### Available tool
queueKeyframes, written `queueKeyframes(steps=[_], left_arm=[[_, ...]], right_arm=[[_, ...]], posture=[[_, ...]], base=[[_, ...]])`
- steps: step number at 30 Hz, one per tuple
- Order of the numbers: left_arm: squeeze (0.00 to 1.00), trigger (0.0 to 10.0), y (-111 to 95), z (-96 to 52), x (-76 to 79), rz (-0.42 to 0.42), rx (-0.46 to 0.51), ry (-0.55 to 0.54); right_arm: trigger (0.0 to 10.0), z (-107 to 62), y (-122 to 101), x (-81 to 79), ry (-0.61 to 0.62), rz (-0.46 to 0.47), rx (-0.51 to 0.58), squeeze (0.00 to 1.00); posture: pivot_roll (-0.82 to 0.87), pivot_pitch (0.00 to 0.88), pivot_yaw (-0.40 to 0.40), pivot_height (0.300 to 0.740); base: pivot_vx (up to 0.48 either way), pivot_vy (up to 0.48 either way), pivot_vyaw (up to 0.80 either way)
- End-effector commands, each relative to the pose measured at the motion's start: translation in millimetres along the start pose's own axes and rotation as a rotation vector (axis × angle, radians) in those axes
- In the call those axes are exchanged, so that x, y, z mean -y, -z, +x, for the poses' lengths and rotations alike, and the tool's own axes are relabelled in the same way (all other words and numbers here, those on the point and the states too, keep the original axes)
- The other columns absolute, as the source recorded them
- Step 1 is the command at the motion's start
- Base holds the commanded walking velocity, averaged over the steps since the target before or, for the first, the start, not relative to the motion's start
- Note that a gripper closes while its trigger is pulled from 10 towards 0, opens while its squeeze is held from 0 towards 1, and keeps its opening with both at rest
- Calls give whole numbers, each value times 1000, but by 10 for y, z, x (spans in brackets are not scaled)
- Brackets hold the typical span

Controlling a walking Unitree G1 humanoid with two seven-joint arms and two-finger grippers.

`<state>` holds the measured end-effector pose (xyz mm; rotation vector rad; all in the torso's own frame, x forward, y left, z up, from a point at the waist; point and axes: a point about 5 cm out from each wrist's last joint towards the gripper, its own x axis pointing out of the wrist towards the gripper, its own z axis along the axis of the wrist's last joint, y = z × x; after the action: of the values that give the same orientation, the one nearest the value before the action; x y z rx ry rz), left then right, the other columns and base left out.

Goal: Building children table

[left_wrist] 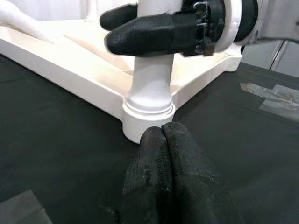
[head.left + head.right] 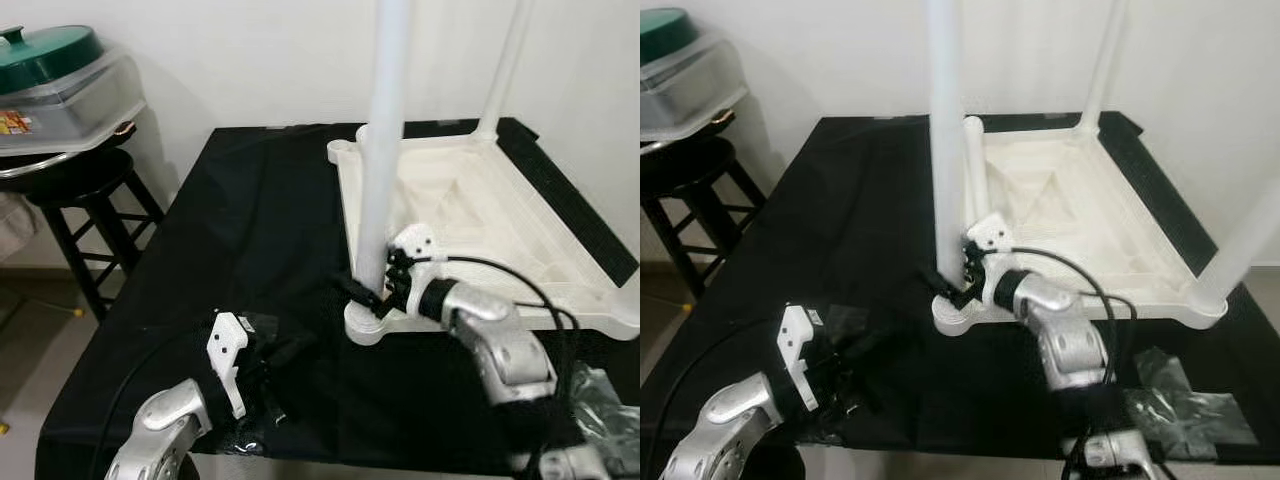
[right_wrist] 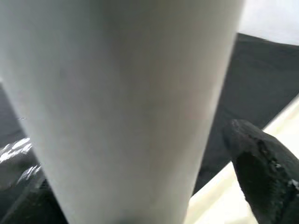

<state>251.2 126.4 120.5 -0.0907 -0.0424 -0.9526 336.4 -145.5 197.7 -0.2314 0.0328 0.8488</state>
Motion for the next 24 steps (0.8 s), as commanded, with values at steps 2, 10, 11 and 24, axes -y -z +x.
queueKeyframes(steps=[2,10,11,24], left_arm=[[0,10000,32,-11,-11,2,-11,-10],[0,10000,38,-8,-3,6,-13,-10],[0,10000,38,-8,-3,6,-13,-10],[0,10000,40,-15,7,6,-13,-11]], right_arm=[[10000,-21,-61,39,-156,-22,7,0],[10000,20,-178,138,-390,-34,-12,0],[10000,20,-178,138,-390,-34,-12,0],[0,15,-173,226,-512,-21,-44,0]], posture=[[12,96,49,740],[20,95,47,740],[20,95,47,740],[19,100,53,740]], base=[[0,0,0],[0,0,0],[0,0,0],[0,0,0]])
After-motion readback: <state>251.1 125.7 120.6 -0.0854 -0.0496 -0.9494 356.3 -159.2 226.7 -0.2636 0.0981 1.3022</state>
